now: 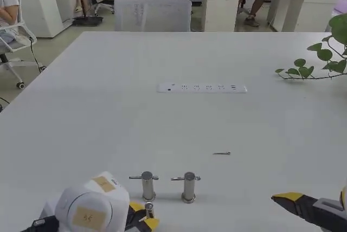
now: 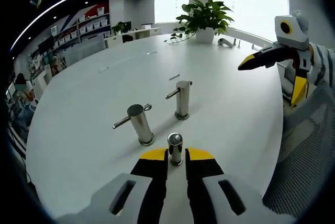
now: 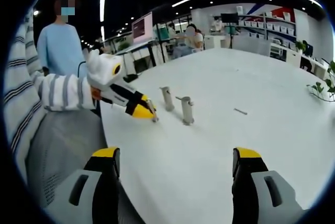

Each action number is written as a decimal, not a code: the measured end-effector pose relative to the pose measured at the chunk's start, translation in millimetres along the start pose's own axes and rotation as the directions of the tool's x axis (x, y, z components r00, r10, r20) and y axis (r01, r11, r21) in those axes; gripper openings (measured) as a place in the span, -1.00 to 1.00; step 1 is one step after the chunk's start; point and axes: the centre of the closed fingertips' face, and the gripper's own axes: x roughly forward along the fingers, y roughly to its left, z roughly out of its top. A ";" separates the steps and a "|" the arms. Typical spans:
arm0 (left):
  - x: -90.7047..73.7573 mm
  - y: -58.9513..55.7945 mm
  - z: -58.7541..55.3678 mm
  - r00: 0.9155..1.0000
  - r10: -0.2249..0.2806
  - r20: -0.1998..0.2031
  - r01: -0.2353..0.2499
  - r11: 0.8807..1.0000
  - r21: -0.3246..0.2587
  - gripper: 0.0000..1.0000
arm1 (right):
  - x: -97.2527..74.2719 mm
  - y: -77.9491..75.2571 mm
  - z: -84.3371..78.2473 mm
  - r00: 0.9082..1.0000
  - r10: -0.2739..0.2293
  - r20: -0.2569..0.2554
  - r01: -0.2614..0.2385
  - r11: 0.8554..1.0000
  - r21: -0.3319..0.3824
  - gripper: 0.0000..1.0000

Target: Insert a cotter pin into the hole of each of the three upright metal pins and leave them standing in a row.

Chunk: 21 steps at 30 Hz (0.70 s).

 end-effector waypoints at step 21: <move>-5.4 -3.1 -2.9 0.997 -0.079 -0.014 0.080 0.996 0.041 -0.55 | 3.3 -59.1 24.5 0.999 -0.047 -0.014 0.045 0.995 -0.090 0.77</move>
